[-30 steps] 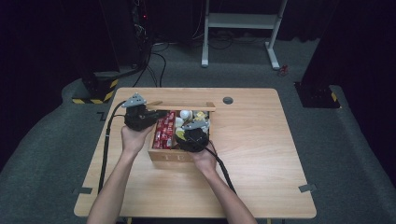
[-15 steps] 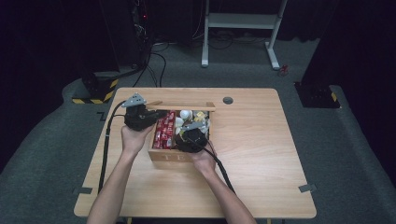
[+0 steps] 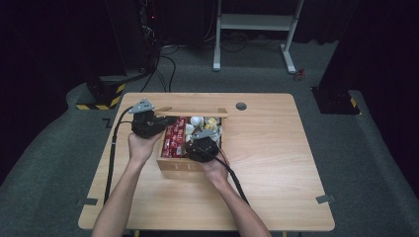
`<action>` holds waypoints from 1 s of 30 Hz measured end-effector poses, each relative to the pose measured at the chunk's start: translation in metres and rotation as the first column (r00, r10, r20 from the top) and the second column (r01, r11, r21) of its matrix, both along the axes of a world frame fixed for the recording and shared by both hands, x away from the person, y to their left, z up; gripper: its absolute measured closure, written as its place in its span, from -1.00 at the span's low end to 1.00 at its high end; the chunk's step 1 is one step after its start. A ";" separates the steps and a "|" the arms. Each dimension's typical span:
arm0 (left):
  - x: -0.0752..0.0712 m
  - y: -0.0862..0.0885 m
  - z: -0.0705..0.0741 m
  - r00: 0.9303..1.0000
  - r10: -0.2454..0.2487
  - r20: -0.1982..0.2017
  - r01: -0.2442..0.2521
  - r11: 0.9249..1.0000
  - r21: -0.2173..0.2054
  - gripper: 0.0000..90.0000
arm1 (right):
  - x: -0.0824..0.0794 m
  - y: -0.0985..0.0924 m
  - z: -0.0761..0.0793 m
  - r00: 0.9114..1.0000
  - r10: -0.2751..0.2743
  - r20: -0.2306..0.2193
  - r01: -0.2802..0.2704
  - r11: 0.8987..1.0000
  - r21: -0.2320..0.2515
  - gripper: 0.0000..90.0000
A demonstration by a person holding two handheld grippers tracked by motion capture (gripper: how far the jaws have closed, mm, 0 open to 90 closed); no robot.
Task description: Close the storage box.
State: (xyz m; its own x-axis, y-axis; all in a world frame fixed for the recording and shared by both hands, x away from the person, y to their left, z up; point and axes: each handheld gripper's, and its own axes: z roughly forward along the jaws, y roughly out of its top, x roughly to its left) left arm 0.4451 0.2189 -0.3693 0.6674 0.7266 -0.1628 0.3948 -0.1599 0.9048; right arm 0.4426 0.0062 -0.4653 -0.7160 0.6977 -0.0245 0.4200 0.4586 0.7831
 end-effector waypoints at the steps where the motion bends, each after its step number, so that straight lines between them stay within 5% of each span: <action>1: 0.000 0.000 0.000 1.000 0.000 0.001 0.000 1.000 0.000 1.00 | -0.002 0.002 0.000 1.000 -0.004 0.006 0.005 1.000 -0.017 0.17; 7: 0.000 0.000 0.000 1.000 -0.001 -0.001 0.001 1.000 -0.001 1.00 | -0.003 0.009 -0.005 1.000 -0.013 0.016 0.014 0.996 -0.084 0.04; 30: 0.001 0.000 0.001 1.000 0.000 -0.005 0.000 1.000 -0.002 1.00 | -0.005 0.001 0.003 0.999 -0.032 0.044 0.033 0.999 -0.032 0.29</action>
